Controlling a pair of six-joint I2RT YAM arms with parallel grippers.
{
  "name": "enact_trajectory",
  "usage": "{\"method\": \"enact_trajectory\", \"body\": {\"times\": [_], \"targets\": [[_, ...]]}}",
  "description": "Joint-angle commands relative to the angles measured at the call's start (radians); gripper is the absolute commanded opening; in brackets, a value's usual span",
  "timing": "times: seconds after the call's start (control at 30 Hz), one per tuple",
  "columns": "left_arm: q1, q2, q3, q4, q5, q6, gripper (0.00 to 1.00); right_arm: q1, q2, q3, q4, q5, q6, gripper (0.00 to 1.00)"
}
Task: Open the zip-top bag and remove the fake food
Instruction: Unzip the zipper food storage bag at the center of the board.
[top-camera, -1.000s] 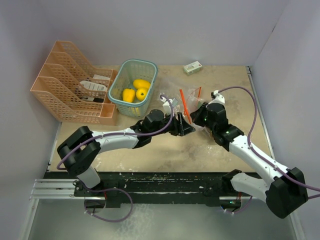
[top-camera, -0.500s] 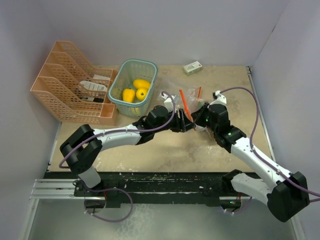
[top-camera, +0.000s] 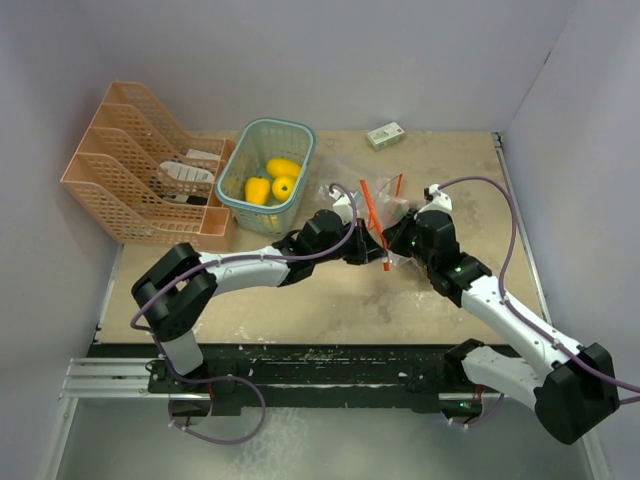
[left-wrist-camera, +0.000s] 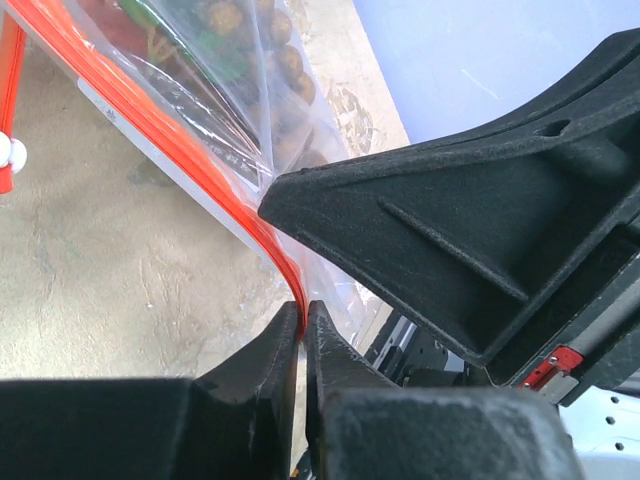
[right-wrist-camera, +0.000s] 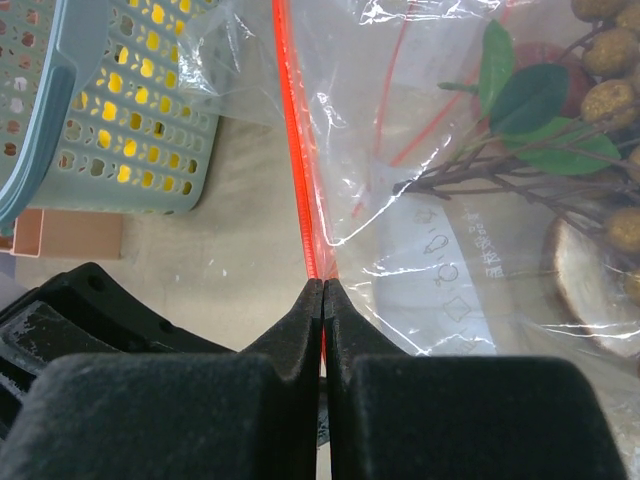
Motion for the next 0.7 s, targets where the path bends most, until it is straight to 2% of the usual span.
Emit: {"method": "enact_trajectory", "body": {"times": [0.0, 0.1, 0.2, 0.33, 0.67], "targets": [[0.007, -0.003, 0.039, 0.035, 0.033, -0.013, 0.06, 0.006, -0.010, -0.002, 0.026, 0.029, -0.011, 0.00], [0.007, -0.009, 0.020, 0.059, 0.046, -0.033, 0.09, 0.006, -0.005, -0.003, 0.028, 0.031, -0.011, 0.00], [0.008, -0.019, -0.021, 0.100, 0.051, -0.054, 0.26, 0.006, -0.009, -0.002, 0.026, 0.034, -0.009, 0.00], [0.007, -0.026, -0.086, 0.174, 0.062, -0.086, 0.39, 0.005, -0.028, -0.002, 0.024, 0.042, -0.010, 0.00], [0.007, -0.009, -0.110, 0.235, 0.085, -0.125, 0.40, 0.006, -0.028, -0.006, 0.030, 0.031, -0.008, 0.00]]}}
